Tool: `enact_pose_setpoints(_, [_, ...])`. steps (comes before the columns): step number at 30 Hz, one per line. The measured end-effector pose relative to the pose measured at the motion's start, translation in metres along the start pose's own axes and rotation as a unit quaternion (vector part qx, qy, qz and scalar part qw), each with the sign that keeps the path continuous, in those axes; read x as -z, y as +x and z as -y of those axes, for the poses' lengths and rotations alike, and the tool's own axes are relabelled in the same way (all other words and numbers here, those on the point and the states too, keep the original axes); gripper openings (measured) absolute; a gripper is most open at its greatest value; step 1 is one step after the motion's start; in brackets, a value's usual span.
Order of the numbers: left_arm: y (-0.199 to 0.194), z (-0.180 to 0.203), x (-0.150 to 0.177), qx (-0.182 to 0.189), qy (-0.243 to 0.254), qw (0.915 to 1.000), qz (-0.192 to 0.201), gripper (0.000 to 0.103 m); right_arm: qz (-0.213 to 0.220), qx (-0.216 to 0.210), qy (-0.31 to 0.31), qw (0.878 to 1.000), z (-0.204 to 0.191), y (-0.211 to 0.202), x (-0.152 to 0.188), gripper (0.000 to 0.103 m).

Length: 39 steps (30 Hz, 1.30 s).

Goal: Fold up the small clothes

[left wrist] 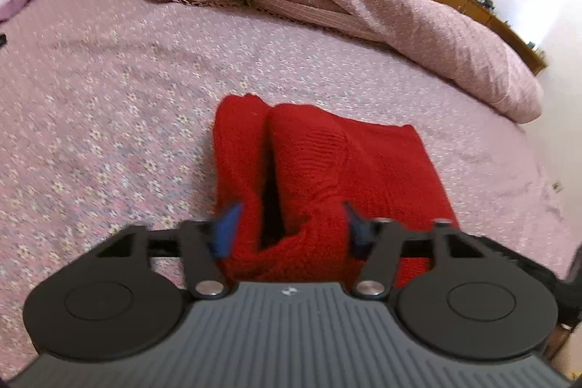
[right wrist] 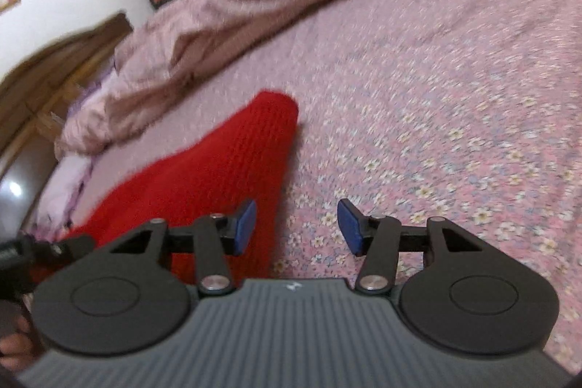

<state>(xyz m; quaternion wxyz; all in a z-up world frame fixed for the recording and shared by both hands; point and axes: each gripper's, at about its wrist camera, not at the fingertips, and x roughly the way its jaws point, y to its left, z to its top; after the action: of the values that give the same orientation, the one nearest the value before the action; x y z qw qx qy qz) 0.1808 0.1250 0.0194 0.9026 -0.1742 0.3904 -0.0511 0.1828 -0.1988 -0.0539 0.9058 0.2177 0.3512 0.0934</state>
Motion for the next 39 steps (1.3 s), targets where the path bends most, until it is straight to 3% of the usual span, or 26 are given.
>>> enact_pose_setpoints(3, [-0.009,-0.003,0.003,-0.006,0.005,0.9999,0.014,0.038,0.000,-0.012,-0.017,1.000,-0.006,0.003,0.000,0.051])
enact_pose_setpoints(5, [-0.016,-0.006,0.006,-0.025,0.006,0.9995,0.019,0.036,-0.001,-0.043,-0.021,0.999,-0.011,0.001,-0.002,0.040])
enact_pose_setpoints(12, [-0.025,-0.035,0.020,-0.074,-0.012,0.9969,0.025,0.036,0.015,-0.073,-0.122,0.990,-0.056,-0.009,-0.006,0.037])
enact_pose_setpoints(17, [-0.019,-0.044,0.016,-0.065,-0.016,0.9976,0.018,0.045,0.003,-0.039,-0.161,0.986,-0.073,0.005,0.000,0.037])
enact_pose_setpoints(21, [-0.020,-0.043,0.014,-0.039,-0.030,0.9986,0.022,0.056,-0.007,-0.048,-0.128,0.991,-0.061,0.003,-0.007,0.037])
enact_pose_setpoints(23, [-0.020,-0.045,0.011,-0.025,-0.044,0.9985,0.023,0.077,-0.004,-0.046,-0.115,0.992,-0.054,-0.002,-0.008,0.038])
enact_pose_setpoints(25, [-0.017,-0.047,0.010,-0.017,-0.054,0.9982,0.022,0.087,-0.001,-0.052,-0.078,0.996,-0.045,-0.005,-0.009,0.042])
enact_pose_setpoints(27, [-0.009,-0.048,0.008,-0.007,-0.045,0.9990,0.006,0.088,0.003,-0.061,-0.022,0.998,-0.030,-0.009,-0.009,0.066])
enact_pose_setpoints(29, [0.001,-0.051,0.009,-0.004,-0.050,0.9987,-0.007,0.091,-0.003,-0.078,0.025,0.997,-0.016,-0.011,-0.009,0.078])
enact_pose_setpoints(34, [0.014,-0.065,0.009,0.037,-0.093,0.9948,-0.017,0.091,-0.049,-0.143,0.111,0.982,0.008,-0.007,-0.006,0.078])
enact_pose_setpoints(36, [0.018,-0.066,0.011,0.047,-0.095,0.9941,-0.020,0.091,-0.077,-0.161,0.123,0.976,0.011,0.000,-0.003,0.078])
enact_pose_setpoints(39, [0.024,-0.070,0.011,0.065,-0.101,0.9923,-0.030,0.091,-0.085,-0.174,0.127,0.973,0.011,0.009,0.001,0.082])
